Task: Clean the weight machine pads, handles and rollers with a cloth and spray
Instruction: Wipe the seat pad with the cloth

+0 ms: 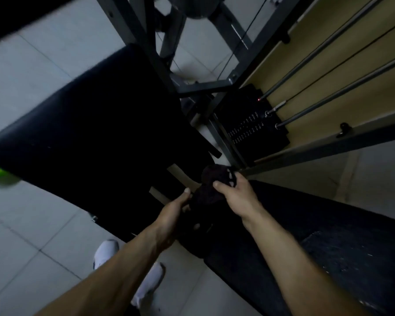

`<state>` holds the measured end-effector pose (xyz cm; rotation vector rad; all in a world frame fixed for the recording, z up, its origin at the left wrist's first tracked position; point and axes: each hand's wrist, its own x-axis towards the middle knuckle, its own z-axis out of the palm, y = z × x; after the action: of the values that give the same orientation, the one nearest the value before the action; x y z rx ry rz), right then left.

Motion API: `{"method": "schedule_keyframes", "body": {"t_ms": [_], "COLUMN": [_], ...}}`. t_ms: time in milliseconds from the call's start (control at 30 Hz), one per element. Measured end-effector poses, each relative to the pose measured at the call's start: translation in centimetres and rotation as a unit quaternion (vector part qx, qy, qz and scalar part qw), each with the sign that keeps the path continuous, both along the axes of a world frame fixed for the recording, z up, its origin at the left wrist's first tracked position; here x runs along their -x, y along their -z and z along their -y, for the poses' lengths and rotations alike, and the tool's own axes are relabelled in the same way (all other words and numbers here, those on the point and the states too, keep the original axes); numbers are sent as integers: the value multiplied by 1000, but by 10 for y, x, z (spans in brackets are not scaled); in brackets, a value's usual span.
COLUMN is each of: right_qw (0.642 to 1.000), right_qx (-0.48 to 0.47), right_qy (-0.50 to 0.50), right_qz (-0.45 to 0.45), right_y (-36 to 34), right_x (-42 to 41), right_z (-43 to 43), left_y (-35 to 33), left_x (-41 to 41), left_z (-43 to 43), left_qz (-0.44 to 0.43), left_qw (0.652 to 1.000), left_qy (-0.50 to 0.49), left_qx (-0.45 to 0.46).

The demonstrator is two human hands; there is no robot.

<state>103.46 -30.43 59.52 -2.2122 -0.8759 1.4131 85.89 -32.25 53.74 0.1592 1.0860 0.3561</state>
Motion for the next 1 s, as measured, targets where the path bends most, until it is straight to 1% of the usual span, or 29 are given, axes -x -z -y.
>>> {"method": "schedule_keyframes", "body": {"t_ms": [67, 100, 167, 233, 300, 367, 433, 500, 533, 600, 667, 733, 800, 900, 967, 1000], "right_qw": [993, 988, 985, 984, 977, 960, 947, 943, 942, 945, 954, 965, 976, 982, 981, 979], "right_qx": [-22, -36, -61, -84, -93, -79, -61, -44, -39, -34, -31, -20, -27, -41, -30, -22], "right_qy": [74, 90, 94, 78, 79, 113, 129, 138, 134, 103, 67, 16, -37, -101, -113, -110], "right_qz": [-90, -119, -130, -136, -173, -244, -287, -301, -306, -310, -289, -260, -214, -154, -153, -170], "right_y": [-19, -29, -44, -60, -67, -75, -85, -93, -97, -104, -107, -105, -100, -86, -72, -63], "right_x": [20, 34, 60, 93, 121, 154, 193, 230, 248, 293, 333, 389, 431, 505, 550, 570], "right_z": [5, 6, 8, 12, 15, 19, 23, 29, 30, 29, 26, 21, 16, 4, -7, -12], "left_y": [-27, -46, -79, -108, -121, -132, -139, -147, -150, -153, -159, -161, -159, -141, -124, -118], "left_x": [23, 36, 59, 88, 113, 140, 174, 209, 227, 270, 304, 348, 380, 447, 490, 510], "left_z": [-8, -13, -19, -16, -11, -2, 7, 15, 17, 22, 24, 25, 21, 11, 0, -5], "left_qz": [24, 23, -5, -70, -127, -194, -276, -333, -340, -315, -251, -199, -174, -166, -160, -152], "left_qw": [998, 997, 994, 983, 970, 956, 935, 916, 913, 923, 944, 952, 952, 945, 945, 944], "left_qy": [-60, -70, -44, -27, -36, -48, -69, -89, -96, -117, -144, -178, -207, -252, -269, -280], "left_qx": [-4, -29, -98, -168, -206, -213, -210, -206, -204, -190, -162, -147, -144, -125, -98, -84]}}
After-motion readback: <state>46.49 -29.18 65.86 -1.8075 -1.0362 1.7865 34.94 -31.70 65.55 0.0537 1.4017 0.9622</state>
